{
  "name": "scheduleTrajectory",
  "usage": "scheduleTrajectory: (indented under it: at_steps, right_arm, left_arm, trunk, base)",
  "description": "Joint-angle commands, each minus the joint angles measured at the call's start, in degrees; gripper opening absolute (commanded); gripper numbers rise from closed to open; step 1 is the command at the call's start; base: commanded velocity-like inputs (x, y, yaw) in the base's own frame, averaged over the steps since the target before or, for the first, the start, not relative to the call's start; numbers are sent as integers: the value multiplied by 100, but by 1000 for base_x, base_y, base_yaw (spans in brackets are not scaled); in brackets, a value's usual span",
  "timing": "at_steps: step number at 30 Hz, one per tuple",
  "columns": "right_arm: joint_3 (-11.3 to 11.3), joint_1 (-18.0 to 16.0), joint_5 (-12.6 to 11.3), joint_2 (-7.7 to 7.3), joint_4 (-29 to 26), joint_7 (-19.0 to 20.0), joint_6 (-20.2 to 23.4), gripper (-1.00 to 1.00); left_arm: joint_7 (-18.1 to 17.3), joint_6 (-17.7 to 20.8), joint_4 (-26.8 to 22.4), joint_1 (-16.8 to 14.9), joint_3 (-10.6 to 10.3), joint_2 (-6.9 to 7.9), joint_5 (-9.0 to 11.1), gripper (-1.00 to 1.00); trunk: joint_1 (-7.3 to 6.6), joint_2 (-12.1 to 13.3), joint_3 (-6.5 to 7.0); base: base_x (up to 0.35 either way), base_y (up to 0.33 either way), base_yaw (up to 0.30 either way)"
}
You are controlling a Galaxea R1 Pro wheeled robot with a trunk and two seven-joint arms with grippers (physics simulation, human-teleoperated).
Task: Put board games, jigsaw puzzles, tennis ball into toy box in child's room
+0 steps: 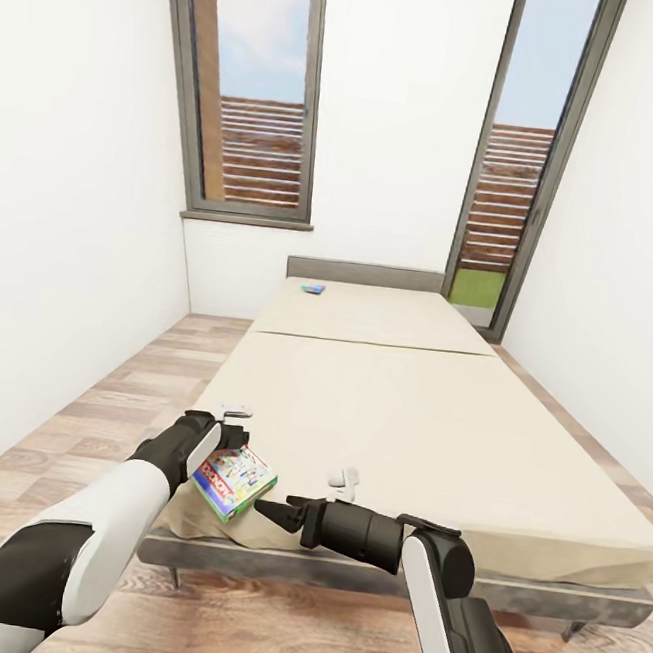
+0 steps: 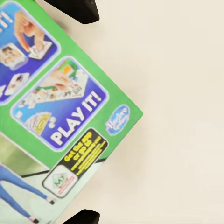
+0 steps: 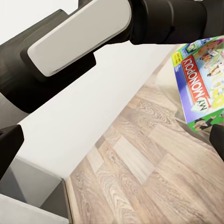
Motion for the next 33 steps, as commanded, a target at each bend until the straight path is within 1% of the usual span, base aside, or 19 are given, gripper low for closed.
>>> scheduleTrajectory:
  at_steps: [1, 20, 24, 28, 33]
  right_arm:
    - [-5, -3, 11, 2, -3, 20, 26, 100]
    - [-5, -3, 11, 2, -3, 20, 26, 100]
    - [-5, -3, 11, 2, -3, 20, 26, 100]
    - [-5, -3, 11, 2, -3, 20, 26, 100]
    - [-5, -3, 11, 2, -3, 20, 26, 100]
  left_arm:
    - [13, 29, -10, -1, 38, -6, -2, 100]
    - [15, -2, -14, -1, 38, -6, 6, 100]
    - [15, -72, -60, -1, 64, 11, 19, 100]
    - [19, -291, -76, -1, 72, 25, 40, 100]
    - [22, -445, -79, -1, 91, 38, 54, 100]
  trunk:
    - [-2, -3, -6]
    - [-2, -3, -6]
    - [-2, -3, -6]
    - [-2, -3, -6]
    - [-2, -3, -6]
  base:
    - [-21, 0, 0]
    - [-2, 0, 0]
    - [0, 0, 0]
    - [0, 0, 0]
    - [0, 0, 0]
